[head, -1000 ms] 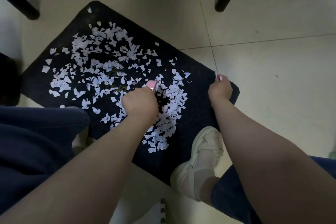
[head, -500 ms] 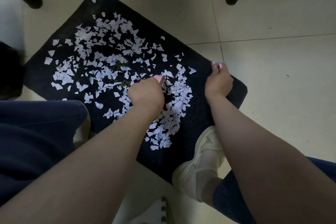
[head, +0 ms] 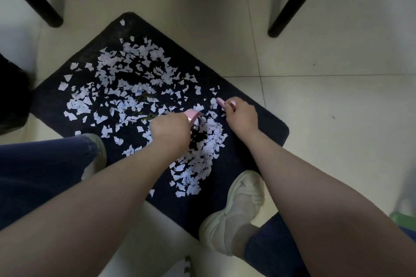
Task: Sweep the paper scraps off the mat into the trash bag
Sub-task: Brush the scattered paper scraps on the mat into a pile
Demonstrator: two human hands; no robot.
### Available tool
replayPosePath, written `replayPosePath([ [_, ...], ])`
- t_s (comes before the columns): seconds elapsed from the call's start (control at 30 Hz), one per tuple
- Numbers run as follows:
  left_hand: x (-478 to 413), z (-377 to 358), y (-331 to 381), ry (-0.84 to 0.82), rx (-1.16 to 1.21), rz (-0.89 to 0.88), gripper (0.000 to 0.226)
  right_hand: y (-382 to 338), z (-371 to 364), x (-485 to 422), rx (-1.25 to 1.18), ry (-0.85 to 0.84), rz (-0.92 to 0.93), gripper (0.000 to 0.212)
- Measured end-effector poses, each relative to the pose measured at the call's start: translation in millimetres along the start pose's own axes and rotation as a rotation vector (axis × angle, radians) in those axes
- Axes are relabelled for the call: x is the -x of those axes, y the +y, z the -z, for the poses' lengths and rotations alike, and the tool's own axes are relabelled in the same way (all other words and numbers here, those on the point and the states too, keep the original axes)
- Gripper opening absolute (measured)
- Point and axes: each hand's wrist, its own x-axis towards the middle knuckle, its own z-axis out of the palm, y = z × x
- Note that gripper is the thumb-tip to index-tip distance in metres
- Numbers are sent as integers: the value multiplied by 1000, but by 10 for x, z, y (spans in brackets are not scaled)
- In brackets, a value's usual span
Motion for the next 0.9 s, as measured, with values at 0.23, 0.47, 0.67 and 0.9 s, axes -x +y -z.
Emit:
replayPosePath([
  [0.23, 34, 685, -412, 44, 31, -167, 38, 48, -213, 38, -67, 14, -324, 25],
  [0.47, -231, 731, -625, 86, -122, -351, 70, -144, -456, 218, 0, -43, -187, 20],
  [0.67, -487, 951, -480, 35, -28, -323, 24, -245, -257, -31, 96, -29, -220, 22],
  [0.9, -602, 957, -398, 83, 22, -344, 26, -330, -80, -355, 298, -99, -132, 26],
])
